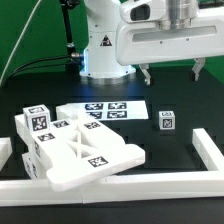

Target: Assemble chair

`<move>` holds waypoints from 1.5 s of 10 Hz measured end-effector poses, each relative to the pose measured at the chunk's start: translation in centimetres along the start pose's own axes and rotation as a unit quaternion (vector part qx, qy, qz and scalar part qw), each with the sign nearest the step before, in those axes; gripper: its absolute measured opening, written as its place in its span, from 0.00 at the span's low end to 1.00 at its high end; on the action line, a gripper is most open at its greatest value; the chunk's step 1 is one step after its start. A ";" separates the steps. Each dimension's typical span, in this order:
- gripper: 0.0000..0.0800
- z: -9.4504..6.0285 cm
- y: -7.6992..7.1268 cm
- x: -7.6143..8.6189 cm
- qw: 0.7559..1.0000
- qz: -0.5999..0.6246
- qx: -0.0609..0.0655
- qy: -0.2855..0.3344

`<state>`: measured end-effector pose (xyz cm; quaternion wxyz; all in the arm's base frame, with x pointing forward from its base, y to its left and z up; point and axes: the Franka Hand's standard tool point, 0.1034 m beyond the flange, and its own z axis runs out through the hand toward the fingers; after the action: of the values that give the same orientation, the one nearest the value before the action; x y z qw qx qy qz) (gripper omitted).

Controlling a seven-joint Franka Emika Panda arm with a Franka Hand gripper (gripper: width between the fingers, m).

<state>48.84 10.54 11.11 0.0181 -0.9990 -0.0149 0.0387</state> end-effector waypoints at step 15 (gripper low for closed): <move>0.35 10.3 0.4 -3.5 0.998 -0.005 -0.043 0.055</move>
Offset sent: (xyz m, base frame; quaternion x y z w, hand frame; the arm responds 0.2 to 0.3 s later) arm -0.0417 0.0202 -0.0587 -0.0220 0.0775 -0.0256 0.9964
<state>44.58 10.38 1.12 -0.0241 -0.9993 -0.0208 -0.0172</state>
